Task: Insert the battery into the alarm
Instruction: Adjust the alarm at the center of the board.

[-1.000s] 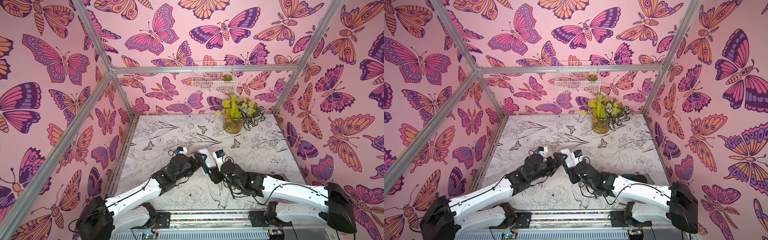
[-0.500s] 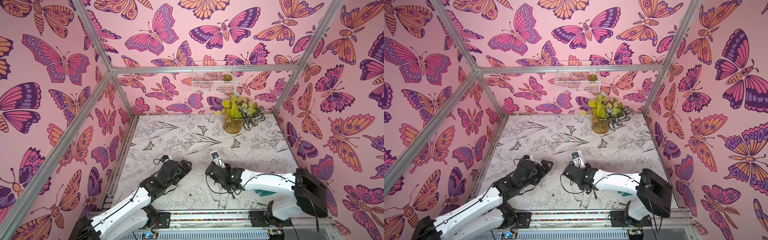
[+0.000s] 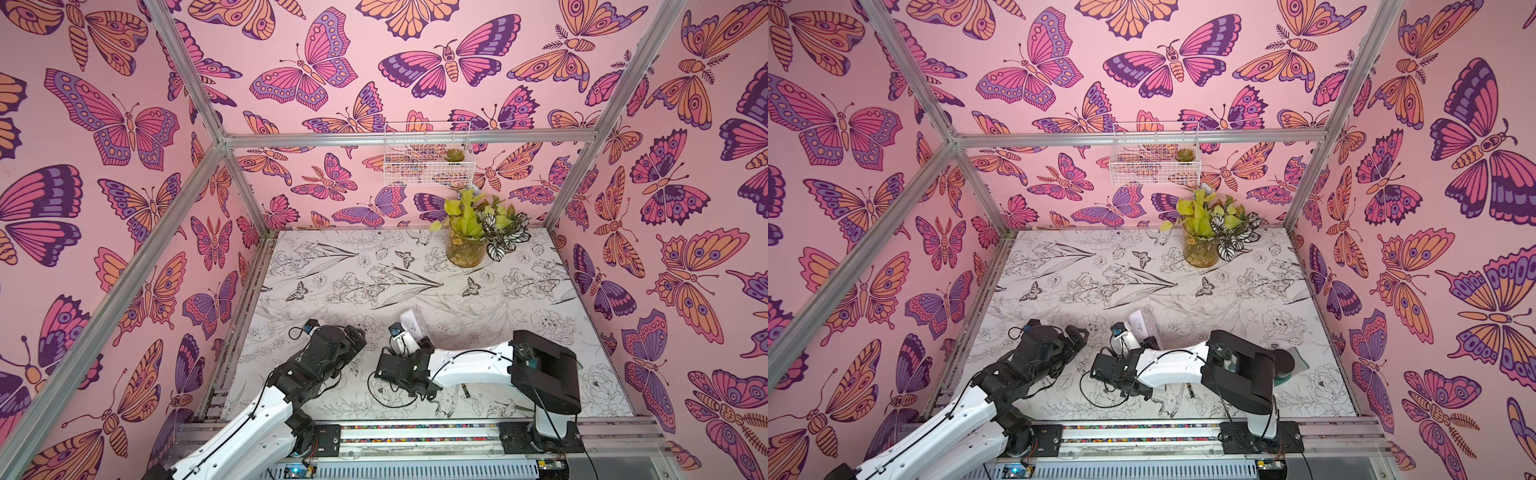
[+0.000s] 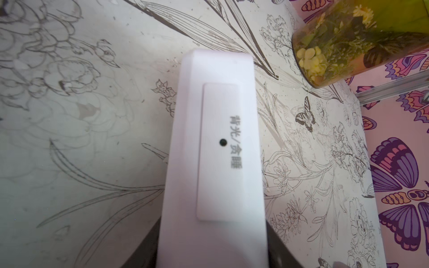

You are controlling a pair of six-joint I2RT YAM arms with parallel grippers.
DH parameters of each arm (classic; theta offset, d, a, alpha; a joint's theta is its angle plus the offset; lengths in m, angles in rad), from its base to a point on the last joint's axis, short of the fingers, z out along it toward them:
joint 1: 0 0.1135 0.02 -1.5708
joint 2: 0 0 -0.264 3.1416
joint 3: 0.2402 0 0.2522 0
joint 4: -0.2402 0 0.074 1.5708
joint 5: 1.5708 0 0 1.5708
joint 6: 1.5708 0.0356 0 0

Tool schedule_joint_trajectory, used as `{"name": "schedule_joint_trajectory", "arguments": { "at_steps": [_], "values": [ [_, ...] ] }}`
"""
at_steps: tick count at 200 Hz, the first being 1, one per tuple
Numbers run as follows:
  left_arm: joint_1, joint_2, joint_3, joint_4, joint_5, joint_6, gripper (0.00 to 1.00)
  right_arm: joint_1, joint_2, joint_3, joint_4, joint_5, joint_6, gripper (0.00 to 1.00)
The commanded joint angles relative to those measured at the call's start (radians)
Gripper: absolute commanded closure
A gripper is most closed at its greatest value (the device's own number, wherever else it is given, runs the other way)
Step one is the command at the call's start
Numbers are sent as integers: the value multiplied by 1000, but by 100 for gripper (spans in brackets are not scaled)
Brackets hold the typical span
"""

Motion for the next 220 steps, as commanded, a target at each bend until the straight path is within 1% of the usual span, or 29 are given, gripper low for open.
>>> {"name": "schedule_joint_trajectory", "arguments": {
  "at_steps": [1, 11, 36, 56, 82, 103, 126, 145, 161, 174, 189, 197, 205, 220],
  "values": [
    [16, -22, -19, -53, -21, 26, 0, 33, 16, 35, -61, 28, 48, 33],
    [21, -27, -22, -57, -21, 26, 0, 45, 15, 36, -52, 14, 49, 29],
    [29, -28, -22, -64, -19, 27, 0, 71, 9, 41, -21, -27, 47, 22],
    [34, -25, -23, -64, -17, 29, 0, 89, 1, 45, 10, -58, 36, 22],
    [36, -18, -21, -64, -8, 33, 0, 92, -38, 26, 74, -140, 20, 22],
    [38, -6, -16, -49, 12, 52, 0, 91, -119, -24, 161, -212, 0, 22],
    [38, 45, -7, 15, 75, 100, 0, 76, -242, -98, 240, -270, -19, 22],
    [38, 119, 9, 101, 154, 150, 1, 16, -362, -182, 302, -345, -12, 27],
    [36, 191, 26, 177, 213, 178, 5, -86, -426, -256, 351, -447, 17, 34],
    [36, 249, 37, 231, 237, 182, 13, -186, -450, -303, 378, -549, 46, 43],
    [36, 307, 49, 284, 256, 181, 29, -286, -458, -347, 419, -633, 64, 53],
    [34, 336, 53, 319, 265, 175, 34, -331, -457, -361, 432, -663, 74, 60],
    [31, 366, 56, 358, 277, 171, 38, -364, -447, -368, 440, -686, 76, 65],
    [27, 419, 74, 396, 299, 177, 39, -411, -417, -366, 448, -721, 80, 73]
  ]
}}
